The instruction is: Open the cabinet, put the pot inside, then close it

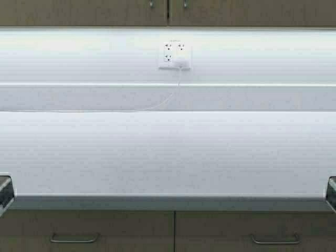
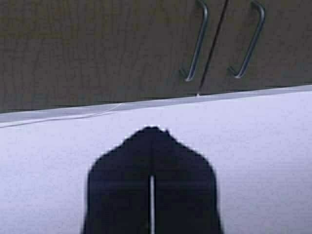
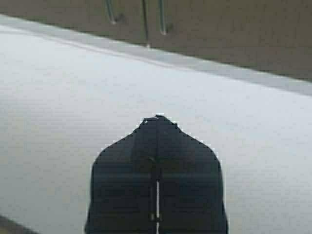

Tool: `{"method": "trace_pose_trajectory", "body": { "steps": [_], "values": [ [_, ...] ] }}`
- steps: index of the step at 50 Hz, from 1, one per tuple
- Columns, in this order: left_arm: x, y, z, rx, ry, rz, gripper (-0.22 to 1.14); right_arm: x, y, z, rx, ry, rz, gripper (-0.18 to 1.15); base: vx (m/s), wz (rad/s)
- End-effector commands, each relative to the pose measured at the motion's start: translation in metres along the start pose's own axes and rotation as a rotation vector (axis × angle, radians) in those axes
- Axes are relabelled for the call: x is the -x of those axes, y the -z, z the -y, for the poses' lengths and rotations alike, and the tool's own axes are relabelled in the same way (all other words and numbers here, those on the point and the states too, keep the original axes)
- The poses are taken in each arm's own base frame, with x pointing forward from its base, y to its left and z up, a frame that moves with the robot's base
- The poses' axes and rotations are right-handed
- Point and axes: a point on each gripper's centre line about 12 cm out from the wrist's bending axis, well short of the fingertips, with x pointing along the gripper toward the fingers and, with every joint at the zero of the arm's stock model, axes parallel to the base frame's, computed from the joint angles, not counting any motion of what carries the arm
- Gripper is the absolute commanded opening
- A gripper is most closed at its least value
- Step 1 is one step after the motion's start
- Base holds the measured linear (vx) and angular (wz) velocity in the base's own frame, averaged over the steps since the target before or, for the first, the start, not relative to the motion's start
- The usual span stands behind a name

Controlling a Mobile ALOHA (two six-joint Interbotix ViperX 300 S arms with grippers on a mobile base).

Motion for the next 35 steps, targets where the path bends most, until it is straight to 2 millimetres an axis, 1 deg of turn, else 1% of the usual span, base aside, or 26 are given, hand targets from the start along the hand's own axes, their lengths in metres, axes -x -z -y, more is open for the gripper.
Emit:
{"method": "trace_pose_trajectory", "body": {
  "steps": [1, 26, 35],
  "values": [
    [0.002, -0.0052, 0.0009, -0.003, 0.001, 0.021, 0.04, 0.0016, -0.009, -0.0009, 0.0, -0.004, 0.023, 0.07, 0.0, 0.0],
    [0.002, -0.0054, 0.0008, -0.001, 0.001, 0.022, 0.04, 0.002, -0.0092, -0.001, -0.008, -0.005, 0.024, 0.07, 0.0, 0.0],
    [0.0027, -0.0048, 0.0008, -0.003, 0.001, 0.022, 0.04, 0.0015, -0.0057, -0.001, -0.015, -0.006, 0.016, 0.07, 0.0, 0.0]
  ]
}}
